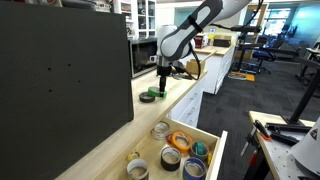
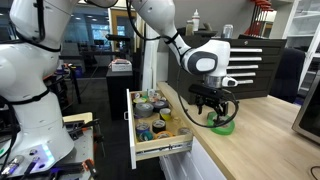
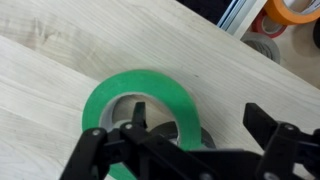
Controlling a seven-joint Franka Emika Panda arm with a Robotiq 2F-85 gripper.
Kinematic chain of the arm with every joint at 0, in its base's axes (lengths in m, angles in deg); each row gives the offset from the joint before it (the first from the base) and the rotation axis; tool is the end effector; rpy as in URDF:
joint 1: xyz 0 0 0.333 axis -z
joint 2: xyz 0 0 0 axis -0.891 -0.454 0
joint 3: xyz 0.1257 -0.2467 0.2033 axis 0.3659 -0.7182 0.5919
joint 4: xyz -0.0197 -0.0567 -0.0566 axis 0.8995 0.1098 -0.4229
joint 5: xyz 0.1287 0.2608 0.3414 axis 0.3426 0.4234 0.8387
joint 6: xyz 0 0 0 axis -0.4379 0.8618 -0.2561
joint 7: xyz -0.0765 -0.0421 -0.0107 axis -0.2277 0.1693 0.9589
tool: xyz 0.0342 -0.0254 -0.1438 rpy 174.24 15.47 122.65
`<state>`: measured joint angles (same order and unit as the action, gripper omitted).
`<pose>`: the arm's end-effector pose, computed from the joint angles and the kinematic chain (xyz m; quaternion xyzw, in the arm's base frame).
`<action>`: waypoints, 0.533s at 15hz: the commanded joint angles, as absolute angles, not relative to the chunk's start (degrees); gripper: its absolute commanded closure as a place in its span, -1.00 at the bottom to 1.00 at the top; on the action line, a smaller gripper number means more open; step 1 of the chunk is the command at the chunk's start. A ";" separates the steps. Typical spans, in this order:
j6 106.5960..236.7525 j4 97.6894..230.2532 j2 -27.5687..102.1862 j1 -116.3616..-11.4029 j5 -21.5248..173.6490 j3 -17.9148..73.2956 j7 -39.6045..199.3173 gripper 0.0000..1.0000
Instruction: Pick the green masking tape and put it in the drawer
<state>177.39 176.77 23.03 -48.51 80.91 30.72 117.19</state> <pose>0.6858 -0.1877 0.1839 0.9895 0.1395 0.0376 0.0090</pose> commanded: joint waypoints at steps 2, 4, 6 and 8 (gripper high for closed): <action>174.99 175.16 22.40 -45.95 83.41 33.07 119.45 -1.00; 175.44 175.38 22.57 -45.55 84.26 33.70 120.57 -1.00; 175.45 175.30 22.59 -45.38 84.79 34.10 121.30 -1.00; 175.04 175.12 22.54 -45.19 85.45 34.43 122.08 -1.00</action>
